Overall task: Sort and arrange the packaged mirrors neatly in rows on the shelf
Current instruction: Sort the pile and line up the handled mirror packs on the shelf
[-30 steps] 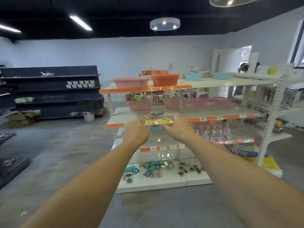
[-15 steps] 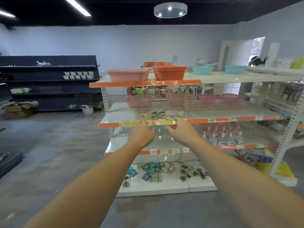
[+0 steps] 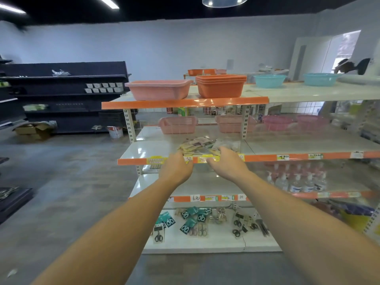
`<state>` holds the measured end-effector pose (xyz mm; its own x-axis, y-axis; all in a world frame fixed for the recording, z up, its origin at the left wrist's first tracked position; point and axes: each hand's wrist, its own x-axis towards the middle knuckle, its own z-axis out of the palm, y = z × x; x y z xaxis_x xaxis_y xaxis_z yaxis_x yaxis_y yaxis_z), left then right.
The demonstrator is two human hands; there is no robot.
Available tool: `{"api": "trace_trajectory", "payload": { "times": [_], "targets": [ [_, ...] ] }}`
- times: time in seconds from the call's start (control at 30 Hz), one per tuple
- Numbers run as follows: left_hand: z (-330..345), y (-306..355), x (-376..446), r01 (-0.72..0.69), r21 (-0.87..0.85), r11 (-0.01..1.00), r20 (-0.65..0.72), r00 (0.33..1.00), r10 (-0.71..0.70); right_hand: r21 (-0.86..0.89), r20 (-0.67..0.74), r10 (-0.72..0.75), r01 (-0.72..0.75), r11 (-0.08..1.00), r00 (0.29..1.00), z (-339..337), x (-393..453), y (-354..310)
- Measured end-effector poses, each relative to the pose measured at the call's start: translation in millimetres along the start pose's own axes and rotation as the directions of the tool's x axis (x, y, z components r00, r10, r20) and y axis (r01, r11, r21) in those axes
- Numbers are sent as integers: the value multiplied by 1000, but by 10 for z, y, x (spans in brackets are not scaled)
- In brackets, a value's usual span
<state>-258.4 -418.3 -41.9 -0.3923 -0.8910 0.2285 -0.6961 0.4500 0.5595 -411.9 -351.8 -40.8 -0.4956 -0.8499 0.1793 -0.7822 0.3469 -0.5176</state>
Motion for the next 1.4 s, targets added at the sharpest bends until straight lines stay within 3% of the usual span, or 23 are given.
{"api": "trace_trajectory", "payload": {
  "times": [0.33,0.57,1.07,1.4],
  "targets": [
    [298,-434,1329,-14,-1,1000,33,999,14,88,-25,32,-29,996,999,424,1125,-148],
    [554,-634,1941,-38,-51,998,80,996,42,39,-49,12,-10,999,999,746,1687,-126],
    [1352,-447,3144,12,-32,999,47,999,-10,107,9,-6,5,994,1000,997,3117,453],
    [1785,-599,3550,31,17,999,16,999,-32,122,45,-39,33,992,998,1319,3581,827]
  ]
}}
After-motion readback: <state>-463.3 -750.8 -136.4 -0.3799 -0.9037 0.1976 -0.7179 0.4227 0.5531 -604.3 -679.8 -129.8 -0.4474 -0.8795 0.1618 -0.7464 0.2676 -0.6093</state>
